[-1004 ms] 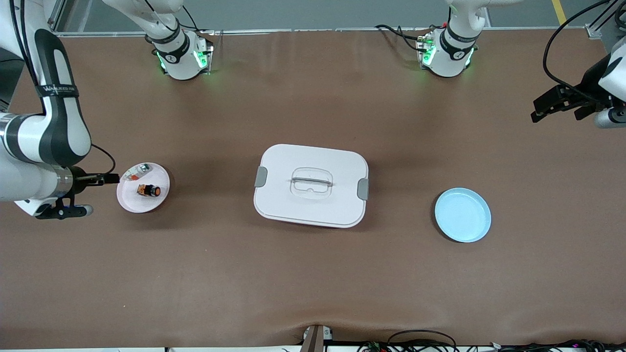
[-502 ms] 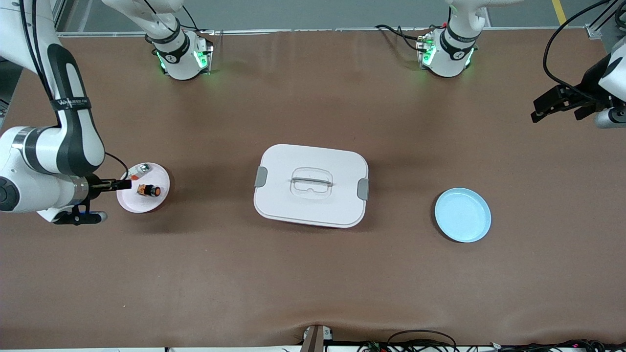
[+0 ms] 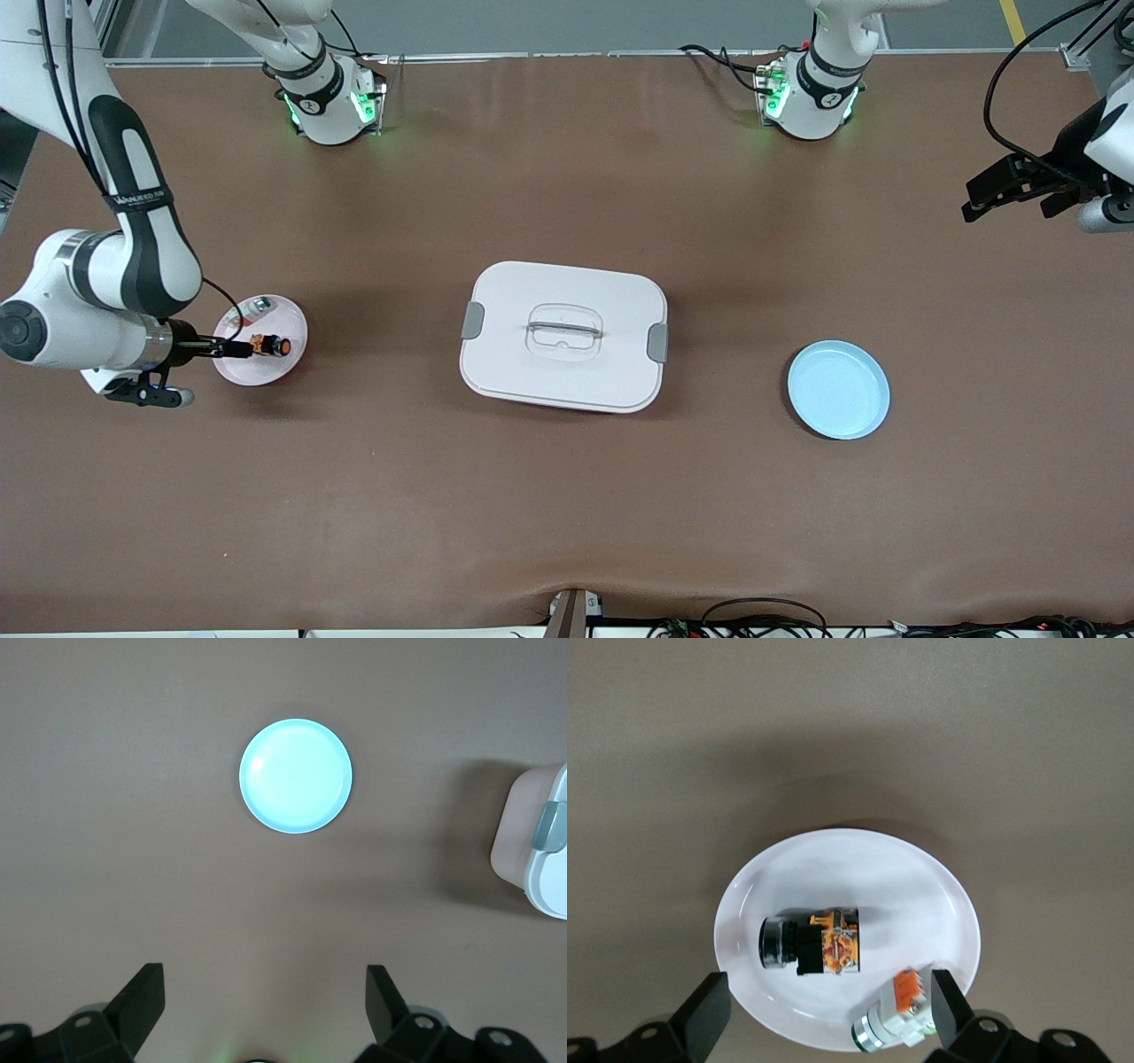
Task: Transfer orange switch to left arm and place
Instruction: 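Lower the right gripper and close it on the orange switch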
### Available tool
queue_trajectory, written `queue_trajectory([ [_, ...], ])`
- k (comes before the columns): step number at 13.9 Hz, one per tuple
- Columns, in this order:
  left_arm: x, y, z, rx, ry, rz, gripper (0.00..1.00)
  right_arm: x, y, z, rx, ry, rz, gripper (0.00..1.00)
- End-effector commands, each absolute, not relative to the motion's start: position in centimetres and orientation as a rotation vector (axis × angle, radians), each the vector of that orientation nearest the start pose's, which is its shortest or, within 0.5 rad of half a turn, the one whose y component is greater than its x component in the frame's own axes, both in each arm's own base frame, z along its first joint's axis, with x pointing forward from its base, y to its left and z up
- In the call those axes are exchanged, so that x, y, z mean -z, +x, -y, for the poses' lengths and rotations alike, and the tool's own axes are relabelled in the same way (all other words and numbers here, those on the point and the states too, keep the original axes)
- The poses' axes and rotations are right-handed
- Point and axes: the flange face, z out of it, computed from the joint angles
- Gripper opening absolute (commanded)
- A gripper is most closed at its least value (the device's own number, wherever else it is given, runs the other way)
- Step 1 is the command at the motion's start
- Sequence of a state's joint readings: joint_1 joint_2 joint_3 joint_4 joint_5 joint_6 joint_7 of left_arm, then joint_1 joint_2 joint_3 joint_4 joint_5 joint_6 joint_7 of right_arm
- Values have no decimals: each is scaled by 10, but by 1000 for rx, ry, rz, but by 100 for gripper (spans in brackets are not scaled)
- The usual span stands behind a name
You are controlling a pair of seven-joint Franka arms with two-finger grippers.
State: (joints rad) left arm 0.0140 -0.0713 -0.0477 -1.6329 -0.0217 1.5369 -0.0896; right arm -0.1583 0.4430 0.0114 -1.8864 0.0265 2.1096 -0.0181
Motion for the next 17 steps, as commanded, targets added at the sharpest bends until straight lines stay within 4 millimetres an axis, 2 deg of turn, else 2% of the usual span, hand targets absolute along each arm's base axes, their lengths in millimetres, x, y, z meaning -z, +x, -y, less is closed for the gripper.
queue_trajectory([
  [1, -635, 530, 18, -51, -3141, 51, 100, -251, 578, 84, -292, -3055, -292, 100],
  [4, -635, 530, 18, -51, -3141, 53, 100, -241, 578, 77, -194, -3066, -279, 100],
  [6, -635, 530, 18, -48, -3141, 53, 100, -239, 579, 61, -178, -3075, -217, 100],
  [17, -635, 530, 18, -48, -3141, 53, 100, -220, 565, 62, -188, -3087, -70, 100],
])
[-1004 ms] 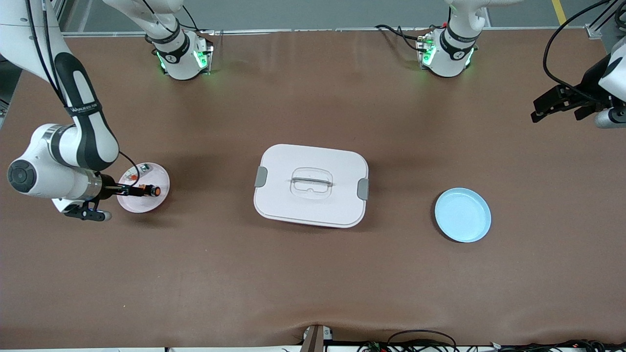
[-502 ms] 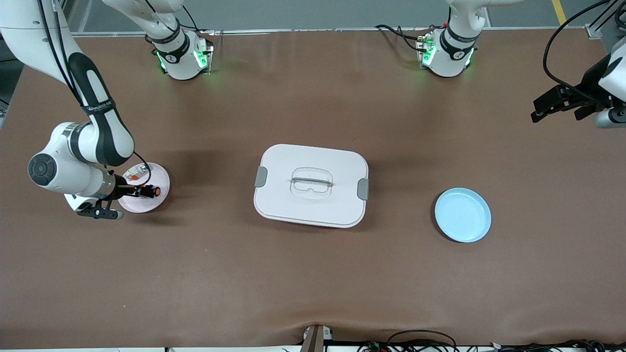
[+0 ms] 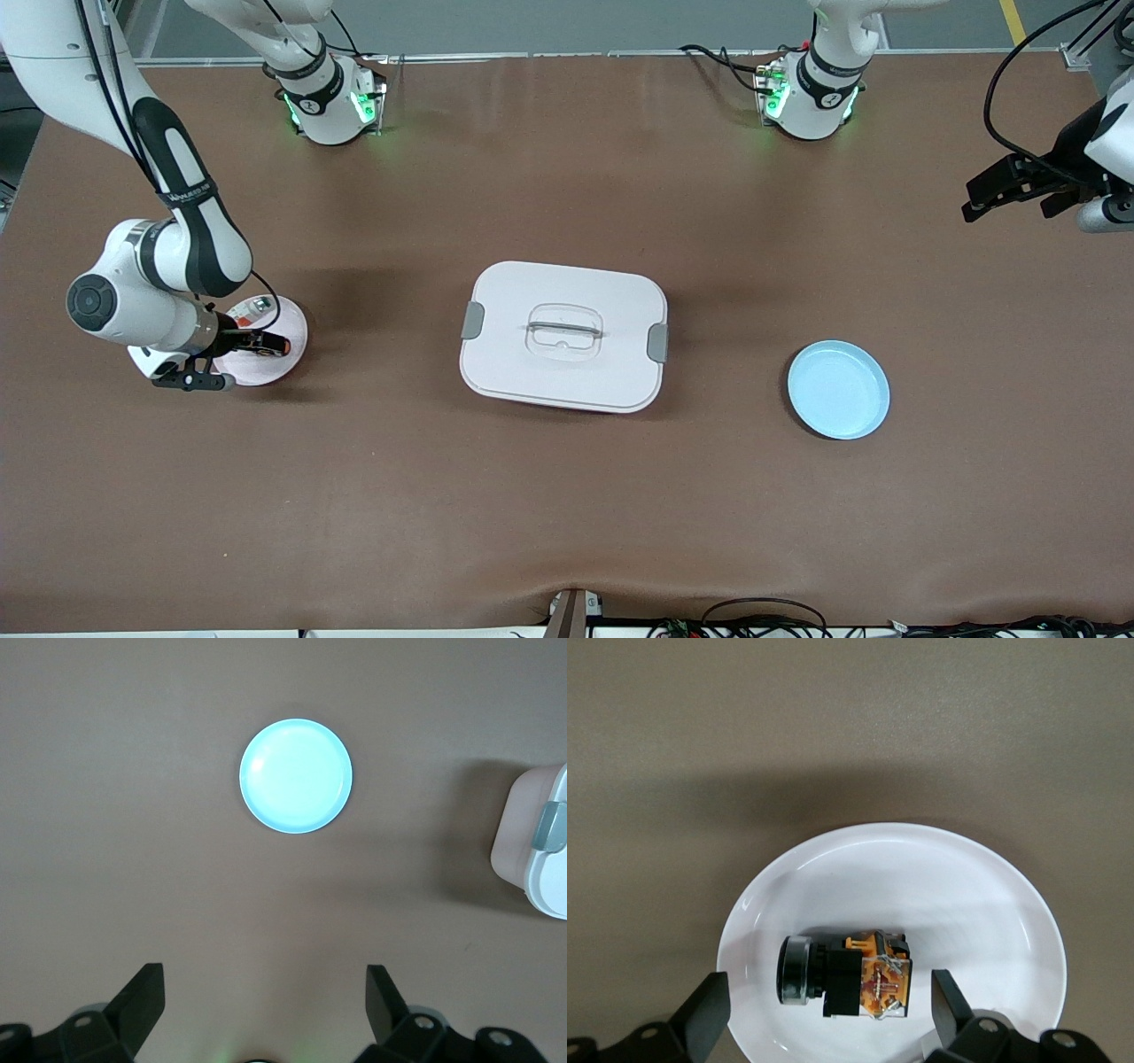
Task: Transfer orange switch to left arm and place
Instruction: 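Lower the right gripper and close it on the orange switch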
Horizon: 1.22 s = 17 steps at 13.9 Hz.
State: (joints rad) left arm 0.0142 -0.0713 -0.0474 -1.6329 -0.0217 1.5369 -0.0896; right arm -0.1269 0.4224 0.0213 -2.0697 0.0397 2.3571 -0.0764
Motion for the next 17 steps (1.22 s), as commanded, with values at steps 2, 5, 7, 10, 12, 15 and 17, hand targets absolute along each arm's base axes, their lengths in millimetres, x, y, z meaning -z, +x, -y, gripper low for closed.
queue_trajectory([
  [2, -635, 530, 17, -48, -3141, 55, 100, -218, 565, 60, -195, -3087, -65, 100],
  [5, -635, 530, 17, -48, -3141, 55, 100, -202, 563, 63, -228, -3083, -81, 100],
  [7, -634, 530, 17, -51, -3141, 55, 100, -201, 562, 61, -240, -3082, -90, 100],
  [10, -635, 530, 18, -48, -3141, 53, 100, -195, 562, 64, -252, -3079, -118, 100],
  [12, -635, 530, 17, -51, -3141, 55, 100, -191, 565, 66, -262, -3075, -152, 100],
  [15, -635, 530, 18, -48, -3141, 55, 100, -189, 566, 65, -271, -3074, -211, 100],
  [17, -635, 530, 18, -48, -3141, 55, 100, -189, 566, 66, -271, -3073, -221, 100],
])
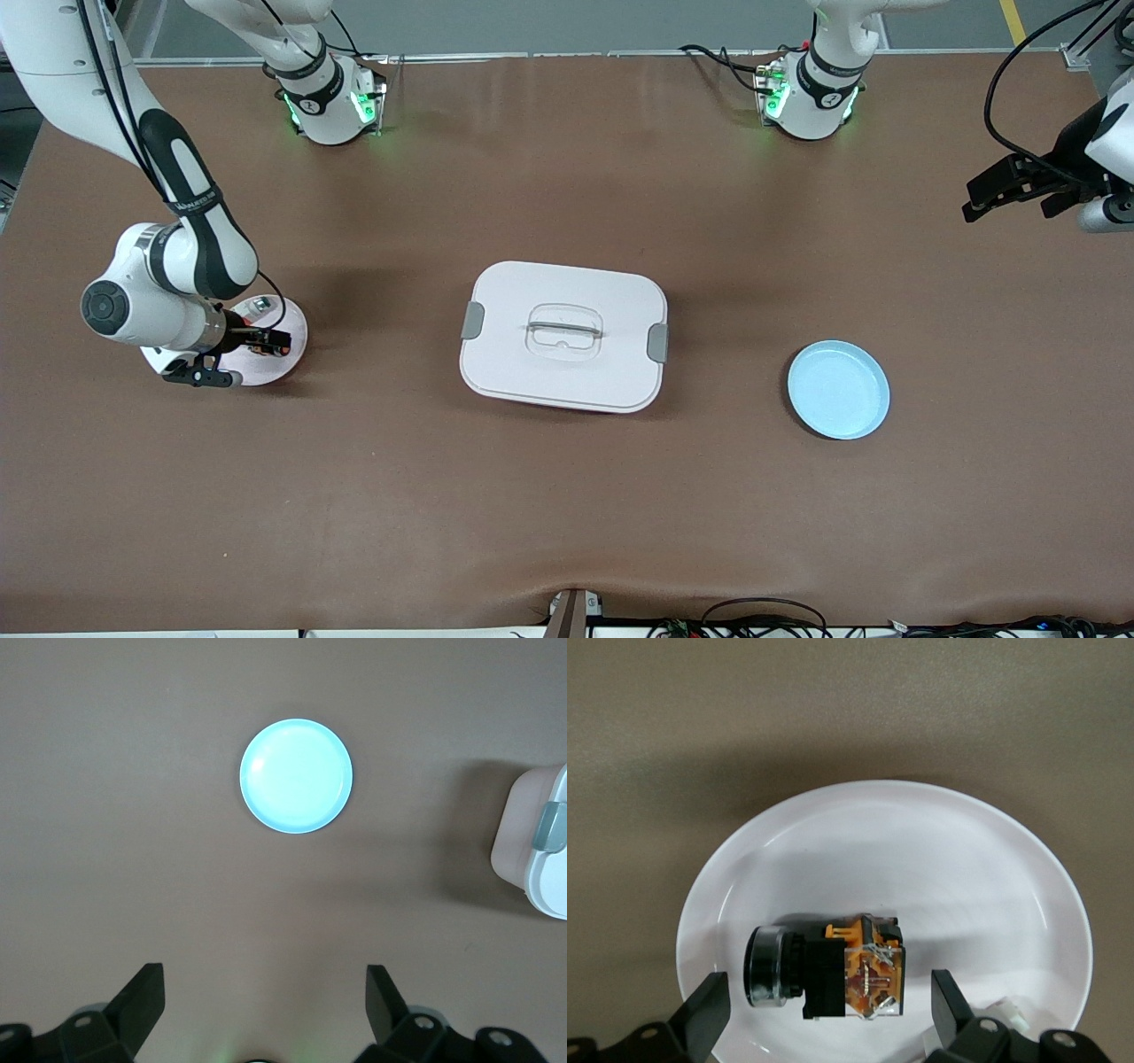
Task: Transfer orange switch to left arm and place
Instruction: 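Lower the right gripper and close it on the orange switch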
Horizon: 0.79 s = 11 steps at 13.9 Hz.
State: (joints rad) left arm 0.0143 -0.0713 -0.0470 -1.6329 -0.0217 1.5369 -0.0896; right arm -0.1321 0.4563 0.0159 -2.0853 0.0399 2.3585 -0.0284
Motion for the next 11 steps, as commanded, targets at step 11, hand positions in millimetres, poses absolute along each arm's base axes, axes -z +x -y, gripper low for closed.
queue_trajectory([
  [11, -635, 530, 18, -48, -3141, 55, 100, -180, 570, 67, -281, -3063, -300, 100],
])
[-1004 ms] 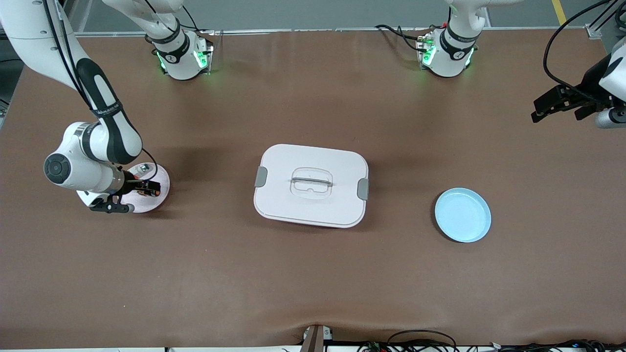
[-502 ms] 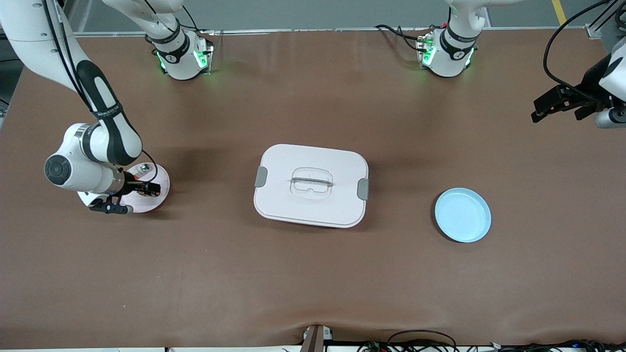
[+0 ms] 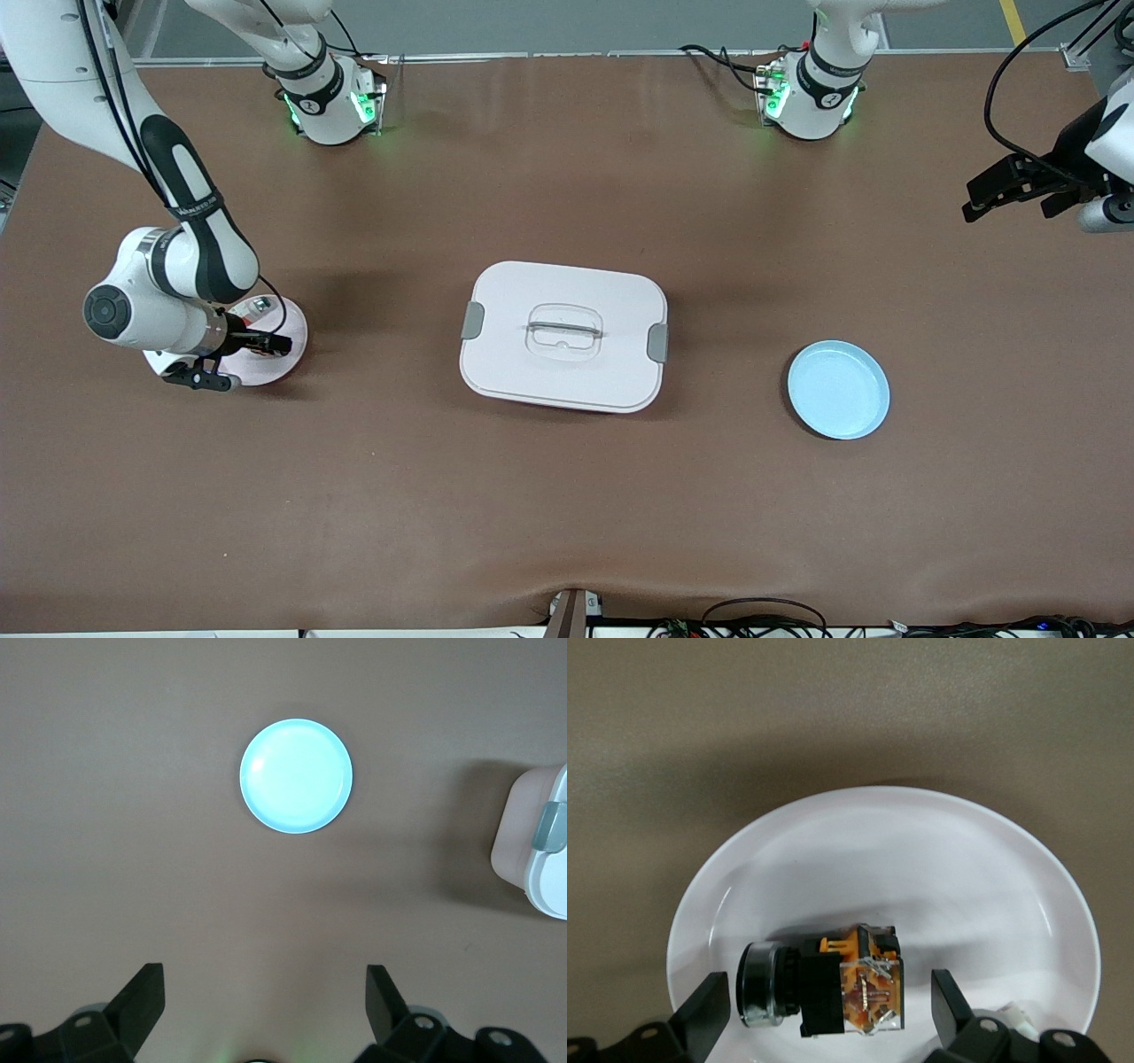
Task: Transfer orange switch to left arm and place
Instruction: 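Lower the right gripper and close it on the orange switch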
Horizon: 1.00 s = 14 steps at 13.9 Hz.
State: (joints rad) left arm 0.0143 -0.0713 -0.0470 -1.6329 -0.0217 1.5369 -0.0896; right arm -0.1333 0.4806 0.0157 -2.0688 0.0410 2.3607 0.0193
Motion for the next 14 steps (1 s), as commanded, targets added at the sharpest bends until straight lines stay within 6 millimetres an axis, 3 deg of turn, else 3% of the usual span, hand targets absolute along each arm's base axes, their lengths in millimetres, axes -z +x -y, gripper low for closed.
queue_trajectory([
  [1, -635, 530, 18, -48, -3141, 55, 100, -180, 569, 68, -283, -3062, -302, 100],
  [3, -635, 530, 18, -51, -3141, 53, 100, -180, 568, 69, -297, -3060, -309, 100],
  [4, -635, 530, 18, -48, -3141, 55, 100, -180, 567, 67, -321, -3057, -301, 75],
  [5, -635, 530, 18, -48, -3141, 53, 100, -180, 567, 67, -335, -3054, -305, 24],
  [6, -635, 530, 18, -51, -3141, 53, 100, -182, 568, 67, -332, -3050, -322, 0],
  [11, -635, 530, 17, -51, -3141, 55, 100, -185, 570, 67, -362, -3042, -369, 0],
  [14, -635, 531, 18, -42, -3144, 53, 100, -215, 583, 57, -561, -2911, -488, 0],
])
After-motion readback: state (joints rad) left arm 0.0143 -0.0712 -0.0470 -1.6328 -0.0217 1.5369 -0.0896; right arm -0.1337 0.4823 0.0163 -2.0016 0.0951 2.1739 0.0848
